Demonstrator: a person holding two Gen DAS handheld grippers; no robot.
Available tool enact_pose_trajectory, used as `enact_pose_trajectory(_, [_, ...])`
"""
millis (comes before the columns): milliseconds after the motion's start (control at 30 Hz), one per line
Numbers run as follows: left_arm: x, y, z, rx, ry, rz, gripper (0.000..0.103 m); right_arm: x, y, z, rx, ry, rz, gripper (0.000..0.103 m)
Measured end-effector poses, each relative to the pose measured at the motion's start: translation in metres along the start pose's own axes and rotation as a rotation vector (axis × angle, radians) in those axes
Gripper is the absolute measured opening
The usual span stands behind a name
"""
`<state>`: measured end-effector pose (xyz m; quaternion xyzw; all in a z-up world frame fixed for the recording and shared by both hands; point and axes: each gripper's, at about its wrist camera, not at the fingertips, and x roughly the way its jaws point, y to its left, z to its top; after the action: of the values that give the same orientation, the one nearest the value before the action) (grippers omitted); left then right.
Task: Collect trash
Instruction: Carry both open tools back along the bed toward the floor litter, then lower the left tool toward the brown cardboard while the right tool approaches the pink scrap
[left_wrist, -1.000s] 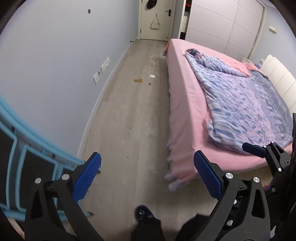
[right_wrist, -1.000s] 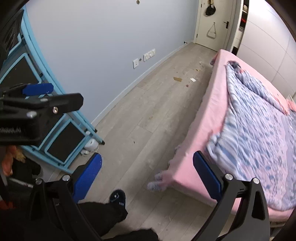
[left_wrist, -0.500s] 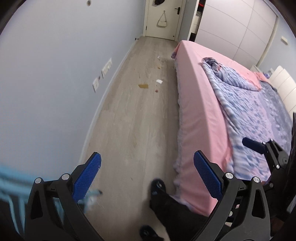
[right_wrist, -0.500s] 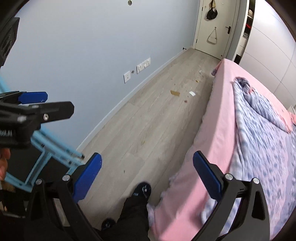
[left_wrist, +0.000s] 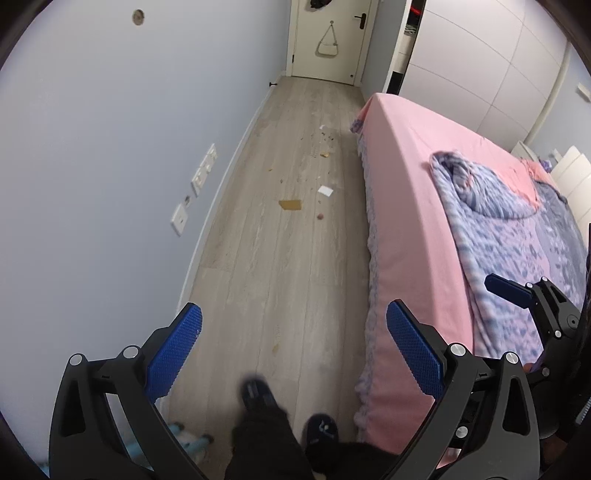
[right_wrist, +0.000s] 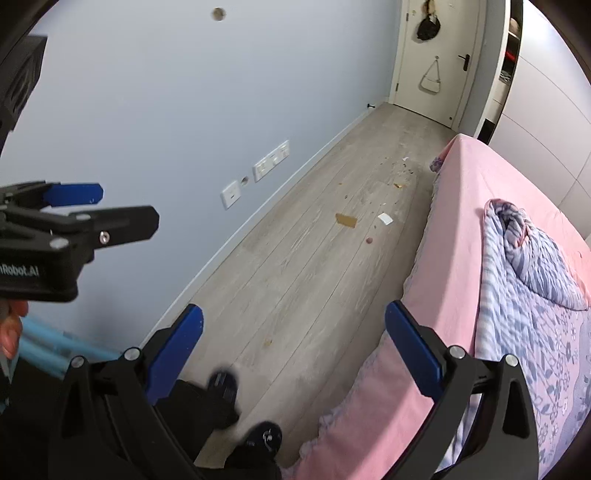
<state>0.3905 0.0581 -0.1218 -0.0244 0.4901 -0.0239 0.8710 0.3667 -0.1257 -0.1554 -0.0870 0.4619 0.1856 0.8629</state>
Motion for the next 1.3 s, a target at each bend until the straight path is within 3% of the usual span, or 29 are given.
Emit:
enact_pose_trajectory(167, [0.061,0.019,0.072,0.053,-0.014,-0.029,0.097,0.043,-0.022,0.053,0.036,-0.009,-0.049,0.096])
enact_pose_trajectory(467, [0.15,0.036,0.213,0.258,0.002,-0.111,0.097,0.107,-0.05,0.161,0.114,0.024,-0.176,0.096])
enact_pose_trajectory(600, [0.188,0.036,0.271,0.268,0.023,-0.151,0.097,0.134,-0.077,0.2,0.204,0.037,-0.198,0.096])
enact_pose_trajectory(1000, [0.294,-0.005,0.406,0.248,0.054,-0.167,0.097,0.242,-0.189,0.303,0.203,0.06,-0.155,0.096])
enact_pose_trajectory(1300, [0.358,-0.025,0.477,0.288,0.083,-0.135,0.097,0.304,-0.249,0.358,0.195,0.101,-0.164,0.096])
